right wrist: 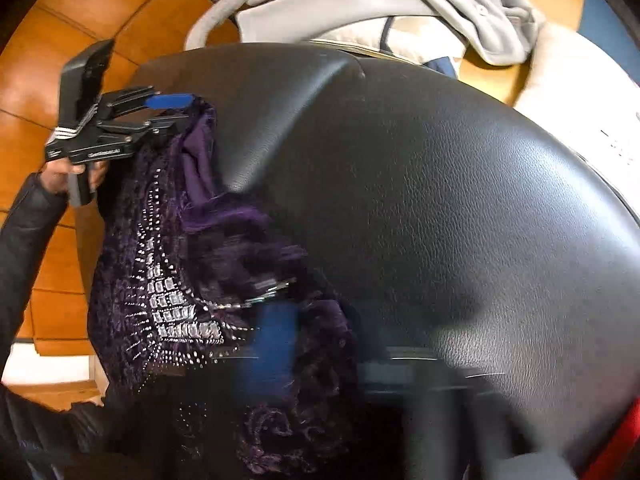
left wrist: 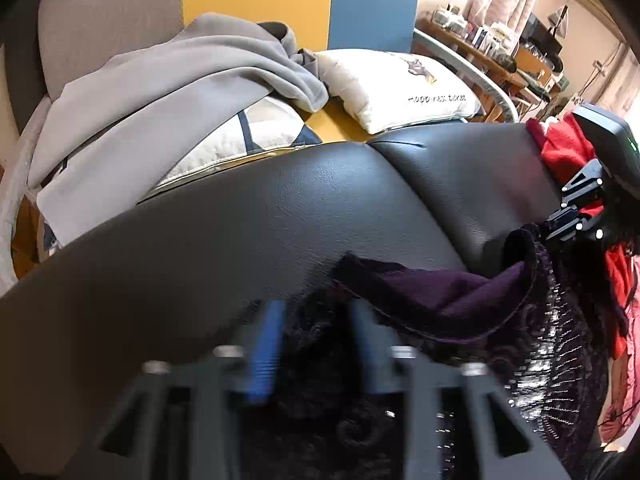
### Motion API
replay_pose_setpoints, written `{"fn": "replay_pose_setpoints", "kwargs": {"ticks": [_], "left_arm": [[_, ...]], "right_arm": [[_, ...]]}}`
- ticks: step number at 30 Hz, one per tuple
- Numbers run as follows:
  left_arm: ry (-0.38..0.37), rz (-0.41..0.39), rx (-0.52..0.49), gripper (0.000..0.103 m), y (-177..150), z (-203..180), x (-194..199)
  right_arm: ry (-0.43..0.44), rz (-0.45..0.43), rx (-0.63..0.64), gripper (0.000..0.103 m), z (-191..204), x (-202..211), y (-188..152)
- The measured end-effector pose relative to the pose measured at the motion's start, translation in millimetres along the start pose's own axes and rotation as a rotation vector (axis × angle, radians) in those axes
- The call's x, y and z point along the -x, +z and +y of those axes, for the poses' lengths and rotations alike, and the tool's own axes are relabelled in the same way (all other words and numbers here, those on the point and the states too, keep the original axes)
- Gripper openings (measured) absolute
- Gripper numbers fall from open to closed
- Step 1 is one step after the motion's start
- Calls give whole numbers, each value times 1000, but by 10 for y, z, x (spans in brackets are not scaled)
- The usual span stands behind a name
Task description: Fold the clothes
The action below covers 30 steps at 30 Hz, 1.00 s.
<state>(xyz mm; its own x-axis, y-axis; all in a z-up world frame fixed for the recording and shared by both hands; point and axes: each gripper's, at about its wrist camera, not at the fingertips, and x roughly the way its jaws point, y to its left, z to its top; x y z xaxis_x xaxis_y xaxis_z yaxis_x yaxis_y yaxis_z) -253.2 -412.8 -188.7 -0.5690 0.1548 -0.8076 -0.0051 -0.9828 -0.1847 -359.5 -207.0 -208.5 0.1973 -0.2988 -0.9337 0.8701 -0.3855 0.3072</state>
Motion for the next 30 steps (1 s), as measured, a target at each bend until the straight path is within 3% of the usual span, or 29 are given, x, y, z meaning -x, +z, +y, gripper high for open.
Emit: {"fn": "replay_pose_setpoints", "kwargs": {"ticks": [4,7,11,14,19,20,22,23,24,26,30], "left_arm": [[-13,-72,-14,4,-172,-199,231],[-21,-123,-7,4,-634,-510,564],[28,-92,45,4,-1282,-743,665],[60,-59,113,4,-1713,-824,672],[42,-96,280,4,-2038,-716,727],[31,-108,316,4,-2067,-683,746],[13,-119,366,4,-2101,-631,754],[6,-122,383,5,-2104,-615,764],[-1,-123,396,7,-2102,-604,780],[-63,-140,439,18,-2098,-552,851],[-184,-154,577,25,-2105,-333,921]], "right_arm": [[-86,-241,74,10,510,466,-343],[-52,-391,148,10,1037,726,-931],[-54,-331,133,13,1347,409,-1519],[-22,-339,45,24,1395,377,-1757],[31,-351,-103,31,1476,324,-2153],[29,-376,-103,37,1513,381,-2154],[6,-436,-68,57,1600,528,-2053],[-27,-446,-31,75,1671,530,-1974],[-66,-451,12,82,1757,512,-1895],[-146,-402,120,84,1871,377,-1734],[-272,-267,310,83,1934,74,-1427]]}}
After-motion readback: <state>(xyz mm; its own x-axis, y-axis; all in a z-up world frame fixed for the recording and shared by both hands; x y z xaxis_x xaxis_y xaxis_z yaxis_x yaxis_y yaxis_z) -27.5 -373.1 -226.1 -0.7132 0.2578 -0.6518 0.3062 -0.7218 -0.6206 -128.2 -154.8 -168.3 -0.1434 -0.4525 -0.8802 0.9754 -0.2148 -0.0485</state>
